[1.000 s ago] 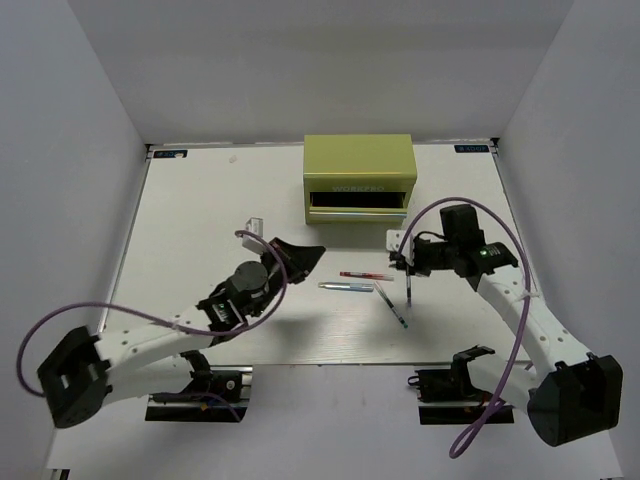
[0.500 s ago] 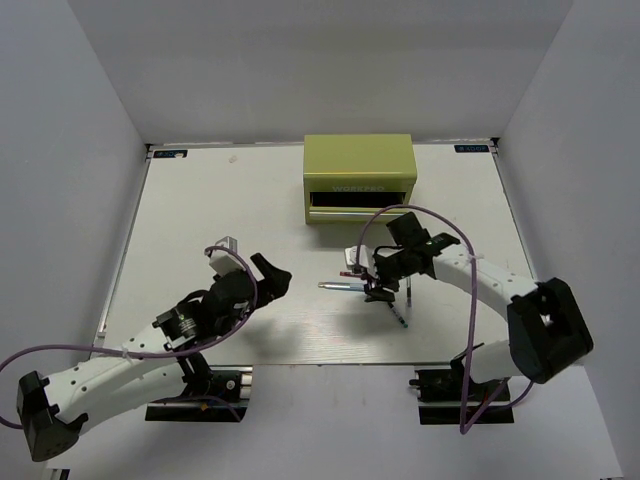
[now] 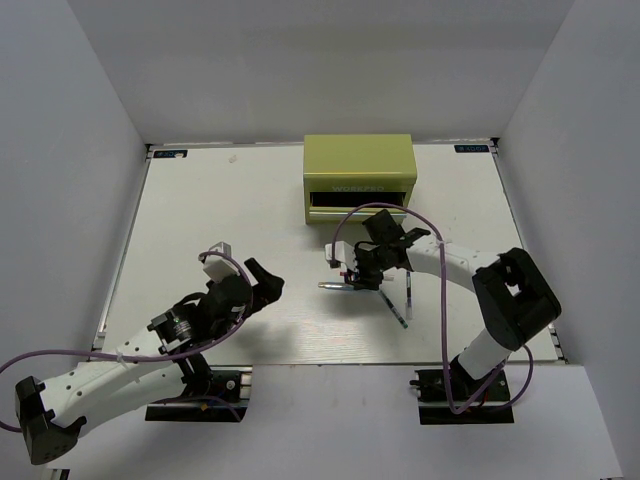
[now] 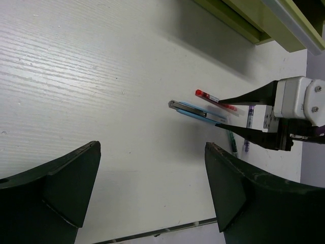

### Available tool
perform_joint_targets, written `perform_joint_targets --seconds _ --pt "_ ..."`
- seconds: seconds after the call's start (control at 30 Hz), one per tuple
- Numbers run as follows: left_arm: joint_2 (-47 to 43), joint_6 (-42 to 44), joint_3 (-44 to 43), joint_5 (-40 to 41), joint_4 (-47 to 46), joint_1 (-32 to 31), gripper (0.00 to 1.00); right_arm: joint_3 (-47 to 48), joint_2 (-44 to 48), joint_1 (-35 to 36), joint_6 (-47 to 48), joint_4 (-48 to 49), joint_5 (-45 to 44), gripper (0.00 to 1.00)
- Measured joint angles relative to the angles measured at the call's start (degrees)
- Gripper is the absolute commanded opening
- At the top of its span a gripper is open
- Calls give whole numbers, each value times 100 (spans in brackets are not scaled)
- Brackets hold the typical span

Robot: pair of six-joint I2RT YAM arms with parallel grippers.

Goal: Sort the stationery into containers
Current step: Pick up the pen from the center of the board.

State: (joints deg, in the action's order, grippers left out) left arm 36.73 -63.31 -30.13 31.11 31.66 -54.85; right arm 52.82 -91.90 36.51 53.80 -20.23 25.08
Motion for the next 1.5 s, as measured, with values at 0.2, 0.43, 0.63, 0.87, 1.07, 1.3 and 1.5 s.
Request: perform_joint_targets --seconds 0.2,0.43,0.63,0.87,1.07,1.3,1.5 --pt "0 -20 0 -2 57 0 93 0 -33 68 -4 15 -46 45" --pt "11 -22 0 0 68 0 93 -9 -31 136 -2 24 -52 44" --pt "63 -22 0 -9 46 0 93 -15 -133 177 -4 96 -114 44" --pt "68 -39 0 -42 46 0 92 -15 -382 188 -15 142 -245 42" --pt "120 -39 0 -46 24 0 92 -15 -413 188 -85 247 -267 37" --pt "249 -37 0 -55 -101 0 98 -20 -415 203 -61 245 -232 10" --pt "341 79 0 -83 -308 0 99 -7 -326 203 92 -251 61 0"
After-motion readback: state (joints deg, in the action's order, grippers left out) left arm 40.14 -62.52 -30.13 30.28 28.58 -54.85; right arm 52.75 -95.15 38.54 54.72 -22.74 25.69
